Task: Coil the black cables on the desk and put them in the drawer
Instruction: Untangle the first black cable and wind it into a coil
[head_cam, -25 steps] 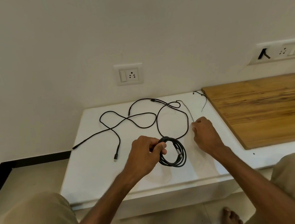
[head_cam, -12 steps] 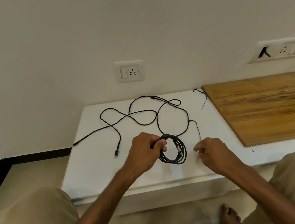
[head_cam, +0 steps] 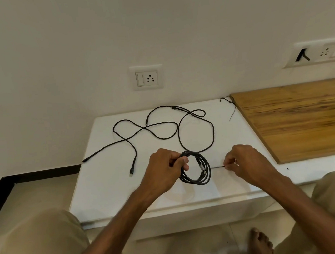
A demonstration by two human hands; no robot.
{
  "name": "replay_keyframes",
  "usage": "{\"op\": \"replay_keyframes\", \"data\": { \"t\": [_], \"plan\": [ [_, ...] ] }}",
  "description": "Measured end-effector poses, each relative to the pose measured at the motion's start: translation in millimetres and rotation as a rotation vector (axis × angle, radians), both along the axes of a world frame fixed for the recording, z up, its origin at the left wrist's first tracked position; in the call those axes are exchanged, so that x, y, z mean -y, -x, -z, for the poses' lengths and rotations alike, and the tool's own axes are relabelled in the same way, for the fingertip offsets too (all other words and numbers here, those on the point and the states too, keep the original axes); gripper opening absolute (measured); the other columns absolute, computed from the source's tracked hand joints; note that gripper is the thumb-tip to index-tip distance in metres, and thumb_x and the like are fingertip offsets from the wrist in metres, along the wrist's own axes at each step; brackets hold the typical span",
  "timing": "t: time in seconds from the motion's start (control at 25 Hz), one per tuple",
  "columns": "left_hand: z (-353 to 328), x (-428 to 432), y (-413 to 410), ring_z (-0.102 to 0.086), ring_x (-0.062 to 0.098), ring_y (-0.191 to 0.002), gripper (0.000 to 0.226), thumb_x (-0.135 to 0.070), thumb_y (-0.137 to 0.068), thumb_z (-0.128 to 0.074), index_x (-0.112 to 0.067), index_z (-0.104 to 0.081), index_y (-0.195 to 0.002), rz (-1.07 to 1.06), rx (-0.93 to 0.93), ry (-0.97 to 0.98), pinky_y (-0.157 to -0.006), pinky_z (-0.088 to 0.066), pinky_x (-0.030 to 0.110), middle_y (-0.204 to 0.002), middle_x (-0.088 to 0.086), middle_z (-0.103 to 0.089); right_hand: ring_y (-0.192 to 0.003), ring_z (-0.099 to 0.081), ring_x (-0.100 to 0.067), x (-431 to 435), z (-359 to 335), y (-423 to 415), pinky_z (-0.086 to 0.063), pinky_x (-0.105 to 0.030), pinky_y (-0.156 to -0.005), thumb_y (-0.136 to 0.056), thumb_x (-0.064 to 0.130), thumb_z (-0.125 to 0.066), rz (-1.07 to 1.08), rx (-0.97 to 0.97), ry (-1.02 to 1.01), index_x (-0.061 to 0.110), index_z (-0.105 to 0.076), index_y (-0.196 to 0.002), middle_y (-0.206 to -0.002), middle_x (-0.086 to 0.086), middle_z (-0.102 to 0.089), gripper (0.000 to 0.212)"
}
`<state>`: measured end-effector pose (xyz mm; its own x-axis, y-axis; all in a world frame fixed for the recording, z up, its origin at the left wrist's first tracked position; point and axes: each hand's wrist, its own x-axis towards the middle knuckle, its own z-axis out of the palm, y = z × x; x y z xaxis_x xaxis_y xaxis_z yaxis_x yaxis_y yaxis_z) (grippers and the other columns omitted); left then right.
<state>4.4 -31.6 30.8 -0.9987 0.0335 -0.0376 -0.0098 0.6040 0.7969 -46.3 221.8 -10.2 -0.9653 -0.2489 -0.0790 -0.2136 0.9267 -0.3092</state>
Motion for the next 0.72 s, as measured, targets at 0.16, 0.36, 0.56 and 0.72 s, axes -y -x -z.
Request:
{"op": "replay_keyframes", "data": {
  "t": [0.16, 0.36, 0.56, 0.72],
  "plan": [
    [0, 2, 0, -0.066, 0.003, -0.058, 0.030, -0.024, -0.098, -0.062, -0.022, -0.075, -0.071, -0.024, 0.004, 0.005, -0.059, -0.050, 0.009, -0.059, -0.017, -0.068, -0.093, -0.062, -0.011, 6, -5, -19, -0.054, -0.029, -0.078, -0.089, 0.025, -0.073, -0.043, -0.087, -0.006, 0.027, -0.077, -0.088, -0.092, 0.010, -0.070, 0.004],
    [2, 3, 2, -0.062, -0.009, -0.055, 0.029, -0.022, -0.098, -0.062, -0.021, -0.074, -0.071, -0.077, -0.018, 0.008, -0.058, -0.046, 0.004, -0.059, -0.019, -0.065, -0.065, -0.075, -0.011, 22, -38, -34, -0.061, -0.027, -0.067, -0.094, 0.019, -0.071, 0.154, 0.056, 0.603, 0.019, -0.070, -0.090, -0.074, 0.004, -0.078, 0.004],
    [5, -1, 0, -0.062, -0.012, -0.057, 0.024, -0.021, -0.099, -0.061, -0.013, -0.079, -0.085, -0.106, -0.055, 0.054, -0.060, -0.043, -0.001, -0.064, -0.019, -0.065, -0.072, -0.078, -0.029, 51, -57, -58, -0.065, -0.037, -0.073, -0.090, 0.008, -0.074, 0.159, 0.341, 0.921, 0.004, -0.077, -0.092, -0.078, -0.011, -0.079, 0.005],
    [6, -5, -2, -0.066, 0.002, -0.065, 0.024, -0.021, -0.101, -0.058, -0.013, -0.078, -0.090, -0.104, -0.080, 0.097, -0.060, -0.045, 0.000, -0.080, -0.008, -0.075, -0.072, -0.079, -0.027, 64, -46, -68, -0.065, -0.039, -0.078, -0.084, 0.013, -0.081, 0.200, 0.450, 0.851, 0.006, -0.078, -0.088, -0.077, -0.009, -0.080, 0.008]
  ]
}}
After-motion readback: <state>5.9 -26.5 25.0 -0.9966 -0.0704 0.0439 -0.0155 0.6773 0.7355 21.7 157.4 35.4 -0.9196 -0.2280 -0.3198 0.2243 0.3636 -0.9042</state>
